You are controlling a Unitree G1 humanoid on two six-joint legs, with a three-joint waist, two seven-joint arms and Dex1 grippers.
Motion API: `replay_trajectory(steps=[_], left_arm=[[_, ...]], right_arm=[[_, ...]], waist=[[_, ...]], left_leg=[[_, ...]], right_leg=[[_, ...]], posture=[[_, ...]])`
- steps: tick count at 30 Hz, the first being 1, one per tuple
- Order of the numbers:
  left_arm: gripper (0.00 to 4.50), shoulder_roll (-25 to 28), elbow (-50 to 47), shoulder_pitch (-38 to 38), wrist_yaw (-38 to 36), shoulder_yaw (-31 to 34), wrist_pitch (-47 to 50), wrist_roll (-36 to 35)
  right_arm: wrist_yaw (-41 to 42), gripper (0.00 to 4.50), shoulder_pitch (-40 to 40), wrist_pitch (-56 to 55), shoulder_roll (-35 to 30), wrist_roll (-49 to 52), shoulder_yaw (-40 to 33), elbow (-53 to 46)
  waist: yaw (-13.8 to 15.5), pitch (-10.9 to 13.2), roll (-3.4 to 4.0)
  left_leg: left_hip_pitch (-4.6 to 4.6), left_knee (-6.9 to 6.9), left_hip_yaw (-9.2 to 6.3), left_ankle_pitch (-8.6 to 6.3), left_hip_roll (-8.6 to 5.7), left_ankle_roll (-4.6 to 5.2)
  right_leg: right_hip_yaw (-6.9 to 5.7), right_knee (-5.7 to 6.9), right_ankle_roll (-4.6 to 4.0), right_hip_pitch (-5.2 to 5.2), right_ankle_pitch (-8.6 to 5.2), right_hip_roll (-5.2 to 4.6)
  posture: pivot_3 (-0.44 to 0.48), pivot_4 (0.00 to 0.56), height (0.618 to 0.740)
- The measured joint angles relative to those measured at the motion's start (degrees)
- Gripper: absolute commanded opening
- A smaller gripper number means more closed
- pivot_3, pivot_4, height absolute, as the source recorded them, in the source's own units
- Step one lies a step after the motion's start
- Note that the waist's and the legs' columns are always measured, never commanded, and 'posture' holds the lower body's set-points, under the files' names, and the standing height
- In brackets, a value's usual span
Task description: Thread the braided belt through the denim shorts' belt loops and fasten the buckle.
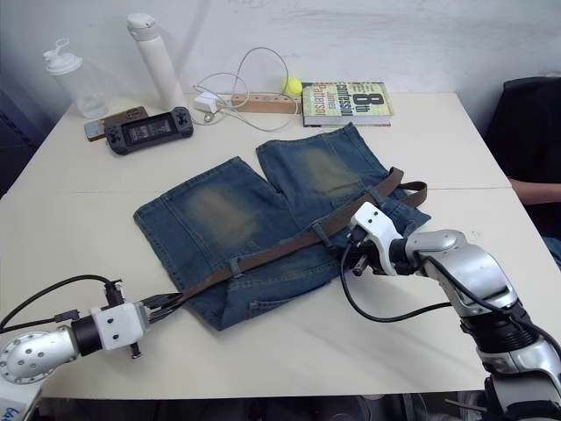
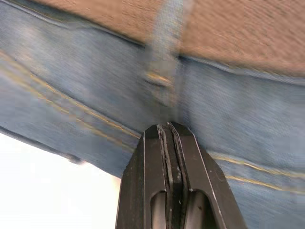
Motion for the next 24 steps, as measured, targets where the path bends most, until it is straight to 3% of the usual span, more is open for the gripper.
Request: replay_trajectory(steps=[1,7,17,21,24], left_arm=[[0.04,0.02,0.02,0.32,-0.54,-0.04,0.53,-0.50],[2.56,-0.33,-1.08,2.44,-2.45,-0.18,2.84,-1.74],[2.56,-0.37,-1.93,3.46,-0.56,-0.07,0.81,2.50],[1.39,-0.90,-1.80,2.18,0.94,-0.68,2.49,4.15],[0.17,-1.11,-1.51,2.04,1.43,-0.34,3.52,4.04]], right_arm=[[0.06,0.00,-0.45,-0.26,0.35,-0.22,0.39,0.14],[0.51,0.00,-1.52,-0.40,0.77,-0.99,1.15,0.90],[0.59,0.00,-1.64,-0.22,0.78,-1.14,1.15,1.24],[0.22,0.00,-1.64,0.41,0.86,-1.16,1.10,1.15],[0.14,0.00,-1.64,0.67,0.89,-1.15,1.06,0.99]], waist=[[-0.11,0.01,0.02],[-0.23,0.02,0.03],[0.33,0.02,0.04],[0.74,0.02,0.05],[0.90,0.02,0.06]], left_leg=[[0.01,-0.03,0.01,0.00,0.00,0.00],[-0.02,-0.17,0.01,0.06,0.00,-0.11],[0.04,-0.22,0.02,0.03,-0.01,-0.05],[0.11,-0.30,0.00,0.03,-0.01,-0.01],[0.22,-0.46,-0.01,0.05,-0.01,-0.03]], right_leg=[[0.00,-0.02,0.00,0.00,0.00,0.00],[-0.03,-0.15,0.00,-0.01,0.00,0.00],[-0.03,-0.14,0.00,0.00,0.00,-0.01],[-0.03,-0.07,-0.06,0.01,0.03,0.00],[-0.04,-0.07,-0.13,0.02,0.02,0.00]], posture=[[0.000,0.150,0.735],[0.000,0.150,0.735],[0.000,0.150,0.735],[0.000,0.150,0.735],[0.000,0.150,0.735]])
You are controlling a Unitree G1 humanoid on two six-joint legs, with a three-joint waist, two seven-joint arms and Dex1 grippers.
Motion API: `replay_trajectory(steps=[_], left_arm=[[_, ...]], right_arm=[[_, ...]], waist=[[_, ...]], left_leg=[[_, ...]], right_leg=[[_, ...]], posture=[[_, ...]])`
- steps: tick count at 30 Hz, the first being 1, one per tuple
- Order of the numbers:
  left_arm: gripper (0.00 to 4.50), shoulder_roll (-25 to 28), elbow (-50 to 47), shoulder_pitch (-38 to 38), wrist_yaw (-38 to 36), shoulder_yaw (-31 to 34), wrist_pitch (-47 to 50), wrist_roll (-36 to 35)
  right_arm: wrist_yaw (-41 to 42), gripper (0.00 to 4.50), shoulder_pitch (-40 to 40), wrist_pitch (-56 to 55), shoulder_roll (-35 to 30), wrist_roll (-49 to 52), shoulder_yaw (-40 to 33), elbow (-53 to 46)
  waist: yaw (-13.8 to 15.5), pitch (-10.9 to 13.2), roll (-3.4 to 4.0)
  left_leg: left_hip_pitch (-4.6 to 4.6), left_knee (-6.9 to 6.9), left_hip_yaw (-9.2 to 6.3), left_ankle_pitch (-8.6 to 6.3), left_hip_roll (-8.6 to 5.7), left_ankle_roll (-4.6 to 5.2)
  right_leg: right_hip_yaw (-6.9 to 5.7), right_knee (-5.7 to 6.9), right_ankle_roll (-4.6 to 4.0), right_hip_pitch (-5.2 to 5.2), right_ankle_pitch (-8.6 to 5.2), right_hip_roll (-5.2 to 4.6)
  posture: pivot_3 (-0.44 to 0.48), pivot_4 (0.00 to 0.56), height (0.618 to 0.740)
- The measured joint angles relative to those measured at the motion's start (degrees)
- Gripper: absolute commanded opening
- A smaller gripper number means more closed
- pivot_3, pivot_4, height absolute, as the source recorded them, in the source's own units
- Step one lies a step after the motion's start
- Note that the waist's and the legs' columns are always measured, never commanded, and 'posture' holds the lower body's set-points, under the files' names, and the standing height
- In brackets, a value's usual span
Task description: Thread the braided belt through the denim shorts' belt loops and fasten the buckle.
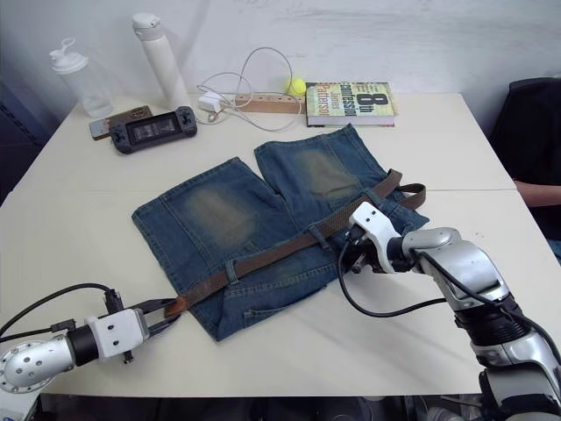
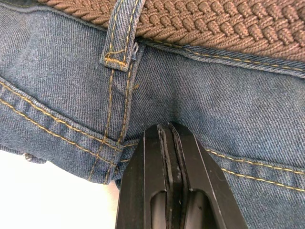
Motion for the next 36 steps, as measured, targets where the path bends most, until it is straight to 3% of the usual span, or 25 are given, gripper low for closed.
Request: replay_trajectory(steps=[9,20,36], left_arm=[[0.08,-0.08,1.75,3.15,1.21,5.45,-0.42,-0.73],[0.08,-2.79,10.44,13.76,0.94,24.85,-10.26,-5.57],[0.08,-7.02,18.59,18.41,1.22,28.84,-13.24,-5.82]], right_arm=[[0.63,0.00,-0.07,-0.50,0.07,-0.05,0.10,0.20],[3.78,0.00,-3.58,-3.75,2.16,-2.42,3.01,4.89],[6.10,0.00,-5.44,-5.04,3.94,-4.94,4.16,7.26]], waist=[[-0.11,0.01,0.01],[-1.45,0.05,-0.13],[-1.79,0.01,-0.21]], left_leg=[[0.07,-0.10,0.02,0.01,0.01,-0.01],[0.08,-0.10,0.02,-0.01,0.02,-0.01],[0.16,-0.23,0.03,-0.05,0.06,-0.05]], right_leg=[[0.00,-0.02,-0.05,0.02,-0.03,0.01],[0.00,-0.02,-0.08,0.01,-0.03,0.00],[0.02,-0.02,-0.24,-0.03,-0.05,0.01]], posture=[[0.000,0.150,0.735],[0.000,0.150,0.735],[0.000,0.150,0.735]])
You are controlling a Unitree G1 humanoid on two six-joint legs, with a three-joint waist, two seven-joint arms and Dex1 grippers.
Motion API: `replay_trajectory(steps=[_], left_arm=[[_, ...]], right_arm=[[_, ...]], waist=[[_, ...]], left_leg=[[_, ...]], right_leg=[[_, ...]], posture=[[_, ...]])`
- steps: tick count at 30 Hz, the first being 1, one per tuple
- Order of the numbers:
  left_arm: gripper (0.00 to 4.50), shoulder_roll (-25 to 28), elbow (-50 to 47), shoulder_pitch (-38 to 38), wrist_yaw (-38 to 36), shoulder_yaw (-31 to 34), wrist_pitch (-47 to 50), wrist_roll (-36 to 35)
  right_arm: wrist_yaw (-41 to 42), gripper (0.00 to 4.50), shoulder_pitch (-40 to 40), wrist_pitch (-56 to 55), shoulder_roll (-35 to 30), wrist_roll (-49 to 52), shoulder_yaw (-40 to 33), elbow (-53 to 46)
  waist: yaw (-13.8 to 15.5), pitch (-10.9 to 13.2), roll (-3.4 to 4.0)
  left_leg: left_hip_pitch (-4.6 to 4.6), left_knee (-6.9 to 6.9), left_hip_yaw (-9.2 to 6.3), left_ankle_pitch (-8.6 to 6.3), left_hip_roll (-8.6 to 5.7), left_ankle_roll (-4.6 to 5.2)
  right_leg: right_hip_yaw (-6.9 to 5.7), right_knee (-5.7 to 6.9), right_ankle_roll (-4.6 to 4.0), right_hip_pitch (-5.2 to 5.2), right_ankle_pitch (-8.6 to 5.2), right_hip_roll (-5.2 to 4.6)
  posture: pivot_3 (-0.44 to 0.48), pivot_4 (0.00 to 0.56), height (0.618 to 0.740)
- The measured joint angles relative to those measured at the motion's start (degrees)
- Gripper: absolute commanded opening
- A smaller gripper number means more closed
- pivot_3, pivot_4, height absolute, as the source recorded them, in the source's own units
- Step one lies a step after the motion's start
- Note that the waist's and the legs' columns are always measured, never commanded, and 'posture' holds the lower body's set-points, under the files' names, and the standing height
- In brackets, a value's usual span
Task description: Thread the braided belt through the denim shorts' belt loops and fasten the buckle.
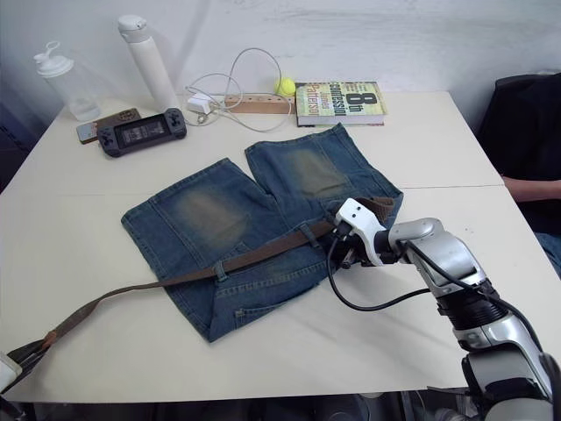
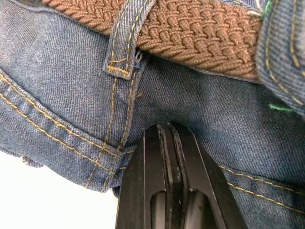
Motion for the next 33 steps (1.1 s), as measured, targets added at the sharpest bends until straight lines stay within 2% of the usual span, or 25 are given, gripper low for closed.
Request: replay_trajectory(steps=[6,11,14,18,22,23,26,33], left_arm=[[0.08,-1.29,-0.84,0.15,-0.60,-1.04,-0.56,-0.05],[0.08,-1.89,-6.46,-0.21,-2.35,-5.99,1.03,-1.21],[0.08,-1.84,-8.63,-1.75,-2.55,-7.82,2.71,-1.52],[0.00,-1.35,-9.36,-3.46,-2.99,-9.23,3.96,-2.12],[0.00,-1.04,-8.45,-4.89,-3.25,-9.48,4.20,-2.29],[0.00,-1.01,-8.32,-4.96,-3.29,-9.48,4.20,-2.33],[0.00,-0.82,-6.75,-7.07,-3.58,-9.91,4.70,-2.46],[0.00,-0.43,-5.49,-9.15,-3.88,-10.64,5.10,-2.45]], right_arm=[[0.03,0.00,0.01,0.11,0.11,-0.17,-0.11,-0.01],[0.72,0.00,1.31,-1.29,1.29,1.04,-2.46,-0.97],[1.52,0.00,1.48,-2.56,0.85,2.00,-4.06,-3.95],[1.74,1.33,1.40,-2.97,-4.25,2.52,-8.63,-8.87],[0.70,3.40,1.43,-3.28,-10.06,1.90,-13.56,-9.82],[0.41,3.74,1.43,-3.60,-10.27,1.59,-13.74,-9.82],[-1.08,3.74,1.84,-3.31,-10.67,1.44,-15.57,-9.64],[-2.55,3.74,4.29,-1.17,-8.55,2.11,-14.73,-11.72]], waist=[[0.01,0.00,0.00],[0.26,0.06,0.08],[0.35,0.13,0.21],[0.86,0.15,0.24],[1.80,0.15,0.23],[1.84,0.15,0.23],[1.94,0.16,0.24],[1.96,0.15,0.25]], left_leg=[[0.00,0.00,0.00,0.00,0.00,-0.01],[-0.07,0.00,0.00,-0.01,0.00,-0.01],[-0.63,0.03,0.00,0.03,0.00,-0.05],[-0.87,0.07,0.05,0.24,-0.01,-0.40],[-0.86,0.14,0.12,0.21,-0.02,-0.34],[-0.85,0.14,0.13,0.21,-0.02,-0.34],[-0.78,0.12,0.16,0.24,-0.01,-0.31],[-0.65,0.13,0.16,0.18,-0.01,-0.11]], right_leg=[[0.00,0.00,-0.01,0.00,0.00,0.00],[0.00,-0.01,-0.01,-0.06,0.00,0.00],[-0.01,0.08,0.02,-0.62,0.02,0.01],[-0.07,0.10,0.03,-0.84,0.02,0.03],[-0.07,0.00,0.05,-0.77,0.03,0.02],[-0.07,0.00,0.05,-0.77,0.03,0.02],[-0.05,0.15,0.06,-0.79,0.04,0.02],[-0.02,0.44,0.04,-0.78,0.03,0.00]], posture=[[0.000,0.150,0.735],[0.000,0.150,0.735],[0.000,0.150,0.735],[0.000,0.150,0.735],[0.000,0.150,0.735],[0.000,0.150,0.735],[0.000,0.150,0.735],[0.000,0.150,0.735]])
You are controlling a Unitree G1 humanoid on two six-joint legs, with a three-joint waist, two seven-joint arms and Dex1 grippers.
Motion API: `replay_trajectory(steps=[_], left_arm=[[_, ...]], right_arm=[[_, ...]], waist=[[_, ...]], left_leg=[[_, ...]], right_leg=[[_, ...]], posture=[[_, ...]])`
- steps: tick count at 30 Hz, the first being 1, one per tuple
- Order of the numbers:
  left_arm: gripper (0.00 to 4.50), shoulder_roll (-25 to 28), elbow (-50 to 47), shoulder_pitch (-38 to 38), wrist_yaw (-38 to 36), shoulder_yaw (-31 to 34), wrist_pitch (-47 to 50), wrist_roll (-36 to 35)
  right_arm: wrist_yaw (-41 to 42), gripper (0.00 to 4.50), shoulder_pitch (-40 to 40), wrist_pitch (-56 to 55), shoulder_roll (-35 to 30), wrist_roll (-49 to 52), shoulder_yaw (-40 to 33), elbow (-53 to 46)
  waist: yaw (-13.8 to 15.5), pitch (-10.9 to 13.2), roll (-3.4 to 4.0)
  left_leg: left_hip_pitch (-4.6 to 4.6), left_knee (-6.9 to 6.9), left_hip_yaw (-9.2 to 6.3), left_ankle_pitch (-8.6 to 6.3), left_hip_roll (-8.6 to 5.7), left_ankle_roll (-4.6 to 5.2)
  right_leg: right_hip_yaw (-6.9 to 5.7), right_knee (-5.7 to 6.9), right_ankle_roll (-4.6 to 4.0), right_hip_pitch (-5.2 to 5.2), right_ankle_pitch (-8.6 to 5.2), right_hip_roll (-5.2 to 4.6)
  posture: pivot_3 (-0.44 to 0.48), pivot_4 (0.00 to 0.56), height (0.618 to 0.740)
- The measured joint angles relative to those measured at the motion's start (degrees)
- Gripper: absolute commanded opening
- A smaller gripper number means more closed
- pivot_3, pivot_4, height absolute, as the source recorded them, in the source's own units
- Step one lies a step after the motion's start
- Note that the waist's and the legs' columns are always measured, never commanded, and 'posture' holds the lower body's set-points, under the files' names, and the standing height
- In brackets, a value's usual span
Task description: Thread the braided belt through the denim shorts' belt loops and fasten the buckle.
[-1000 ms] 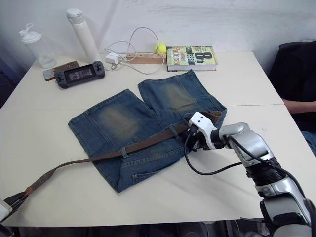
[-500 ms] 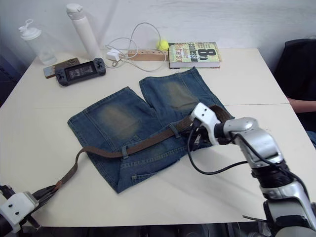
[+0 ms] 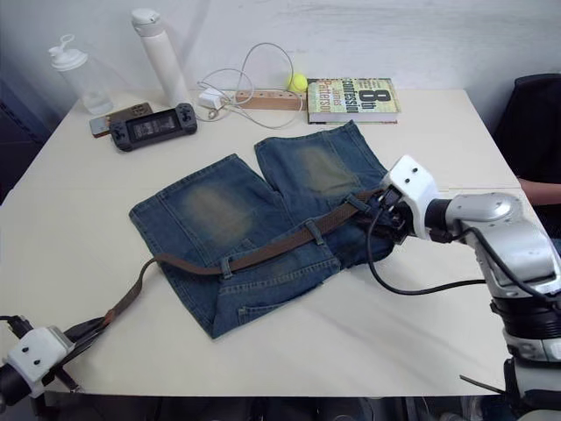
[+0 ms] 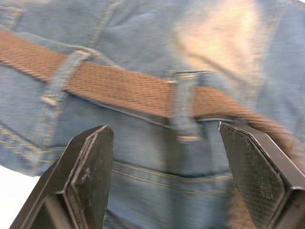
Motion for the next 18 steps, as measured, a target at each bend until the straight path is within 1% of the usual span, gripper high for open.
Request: replay_trajectory(steps=[3,7,11,14,16,18], left_arm=[[0.00,0.06,-0.01,0.06,-0.26,0.02,-0.12,-0.09],[0.00,0.06,-0.03,0.48,-0.30,0.09,-0.14,-0.41],[0.00,-0.05,-0.30,1.85,-0.27,0.89,-0.23,-0.71],[0.00,-0.75,-0.36,2.87,0.05,1.27,-0.78,-0.77],[0.00,-0.89,-0.39,2.99,0.30,1.25,-0.87,-0.76],[0.00,-0.89,-0.49,2.98,0.51,1.21,-0.75,-0.73]], right_arm=[[-1.81,3.74,0.40,-0.28,0.06,-1.19,0.83,0.32],[-4.40,3.74,0.13,-2.75,0.12,-4.98,2.86,3.98],[-4.75,3.74,-0.49,-2.73,0.11,-5.59,2.86,4.49],[-4.70,2.99,-0.59,-3.03,0.36,-5.96,3.39,4.69],[-4.71,2.07,-0.75,-4.51,1.41,-6.78,4.38,6.02],[-4.97,1.02,-0.97,-6.54,2.77,-7.99,5.50,8.18]], waist=[[-0.01,0.00,0.00],[-0.02,0.00,0.00],[-0.27,0.00,-0.01],[-0.23,0.00,-0.01],[-0.18,-0.02,-0.05],[-0.18,-0.03,-0.05]], left_leg=[[-0.01,0.02,0.01,0.10,0.00,-0.18],[-0.01,0.04,0.05,0.13,0.00,-0.22],[-0.01,0.02,0.07,0.12,0.00,-0.22],[0.01,0.04,0.09,0.09,0.00,-0.16],[0.03,0.05,0.09,0.09,0.00,-0.16],[0.04,0.06,0.12,0.09,0.00,-0.16]], right_leg=[[0.00,-0.01,0.00,0.01,0.00,0.00],[0.02,-0.01,0.00,0.00,0.00,0.00],[0.05,0.00,0.00,-0.03,0.00,0.01],[0.07,0.03,0.00,-0.02,0.00,0.01],[0.07,0.04,0.00,0.00,0.00,0.01],[0.09,0.07,0.00,-0.01,0.00,0.01]], posture=[[0.000,0.150,0.735],[0.000,0.150,0.735],[0.000,0.150,0.735],[0.000,0.150,0.735],[0.000,0.150,0.735],[0.000,0.150,0.735]])
